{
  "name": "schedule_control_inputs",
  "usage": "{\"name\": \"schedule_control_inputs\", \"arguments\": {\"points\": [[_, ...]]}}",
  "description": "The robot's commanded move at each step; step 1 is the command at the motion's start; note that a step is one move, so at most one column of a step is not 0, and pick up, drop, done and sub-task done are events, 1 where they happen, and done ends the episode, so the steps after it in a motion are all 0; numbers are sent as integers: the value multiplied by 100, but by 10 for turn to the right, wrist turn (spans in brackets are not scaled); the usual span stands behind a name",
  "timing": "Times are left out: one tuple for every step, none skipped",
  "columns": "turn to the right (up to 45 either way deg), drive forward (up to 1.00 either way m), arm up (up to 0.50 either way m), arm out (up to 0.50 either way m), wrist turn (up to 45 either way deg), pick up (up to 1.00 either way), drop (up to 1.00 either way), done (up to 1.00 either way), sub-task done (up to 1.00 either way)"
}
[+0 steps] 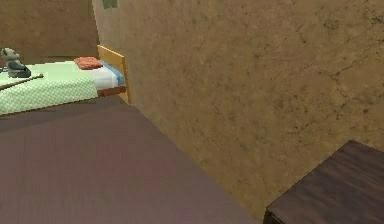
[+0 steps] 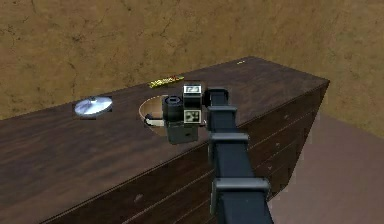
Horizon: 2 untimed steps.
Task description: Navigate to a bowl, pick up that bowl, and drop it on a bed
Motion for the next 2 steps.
{"name": "schedule_control_inputs", "arguments": {"points": [[0,0,0,0,0,100,0,0,0],[0,0,4,0,0,0,0,0,0]]}}
